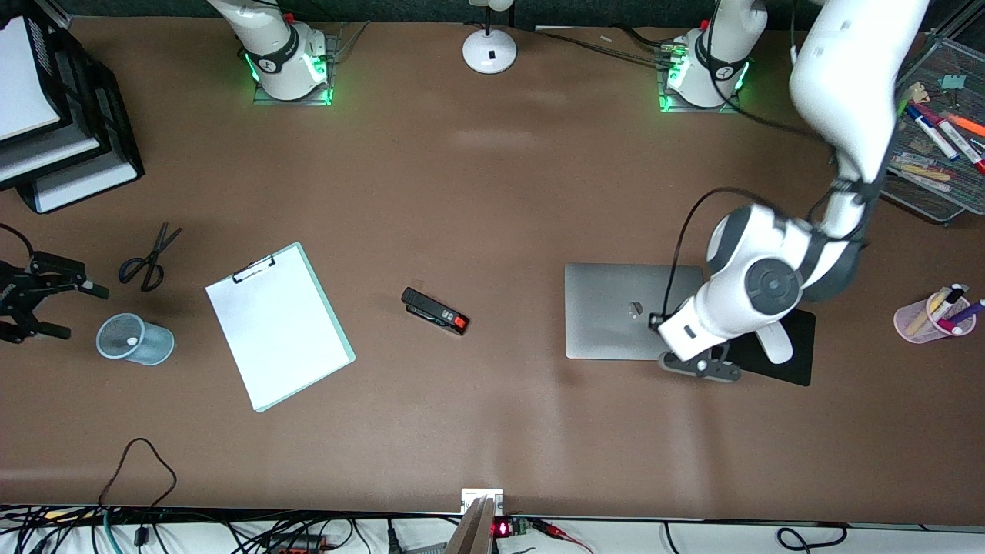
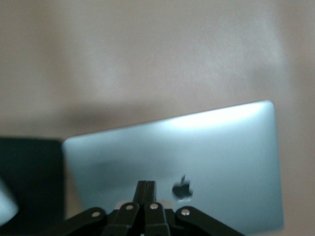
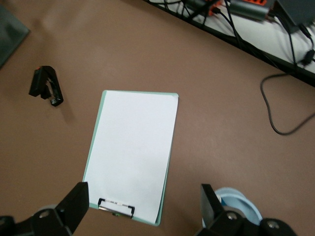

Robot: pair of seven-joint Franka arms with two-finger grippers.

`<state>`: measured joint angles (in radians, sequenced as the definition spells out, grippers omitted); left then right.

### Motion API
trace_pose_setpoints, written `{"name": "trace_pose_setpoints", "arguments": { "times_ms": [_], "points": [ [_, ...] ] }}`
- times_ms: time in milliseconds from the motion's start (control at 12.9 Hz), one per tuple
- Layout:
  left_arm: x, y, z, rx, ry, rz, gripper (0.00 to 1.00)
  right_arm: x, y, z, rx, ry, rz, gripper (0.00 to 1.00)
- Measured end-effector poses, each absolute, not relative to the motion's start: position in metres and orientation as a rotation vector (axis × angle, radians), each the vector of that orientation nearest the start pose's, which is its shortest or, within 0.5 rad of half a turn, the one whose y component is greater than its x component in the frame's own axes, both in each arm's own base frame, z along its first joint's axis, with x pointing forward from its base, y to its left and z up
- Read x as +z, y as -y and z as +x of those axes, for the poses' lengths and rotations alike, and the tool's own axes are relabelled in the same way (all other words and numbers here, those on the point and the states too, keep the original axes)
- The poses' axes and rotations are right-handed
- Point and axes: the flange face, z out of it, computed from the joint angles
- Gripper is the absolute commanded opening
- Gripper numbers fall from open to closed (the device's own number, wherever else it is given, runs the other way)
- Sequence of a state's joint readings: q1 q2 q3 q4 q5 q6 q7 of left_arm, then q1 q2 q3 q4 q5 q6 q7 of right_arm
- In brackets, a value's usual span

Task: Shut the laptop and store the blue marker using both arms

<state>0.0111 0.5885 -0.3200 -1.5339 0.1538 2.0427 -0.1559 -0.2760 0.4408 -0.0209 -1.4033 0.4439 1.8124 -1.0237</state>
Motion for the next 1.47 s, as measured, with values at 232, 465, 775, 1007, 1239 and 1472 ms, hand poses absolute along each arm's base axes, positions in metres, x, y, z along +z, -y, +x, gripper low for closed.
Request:
{"name": "trace_pose_setpoints", "arguments": {
  "times_ms": [232,465,775,1007,1239,1472],
  "points": [
    [0.394,0.157,0.654,0.135,-0.353,-3.098,0.43,0.500,0.126,0.655,-0.192,0.739,-2.819,1.00],
    [0.455,0.141,0.635,0.137,-0.456,-3.058,1.00,0.529,0.089,0.634,-0.040,0.534,-2.928,1.00],
    [0.502,0.118,0.615,0.169,-0.503,-3.055,1.00,0.548,0.064,0.612,0.096,0.300,-3.004,1.00],
    [0.522,0.107,0.603,0.193,-0.474,-3.044,1.00,0.560,0.047,0.593,0.130,0.131,-3.041,1.00],
    [0.544,0.072,0.603,0.152,-0.431,-3.077,1.00,0.573,0.029,0.571,0.137,-0.002,-3.104,1.00],
    [0.546,0.057,0.604,0.147,-0.414,-3.096,1.00,0.583,0.014,0.549,0.117,0.004,-3.137,1.00]
  ]
}}
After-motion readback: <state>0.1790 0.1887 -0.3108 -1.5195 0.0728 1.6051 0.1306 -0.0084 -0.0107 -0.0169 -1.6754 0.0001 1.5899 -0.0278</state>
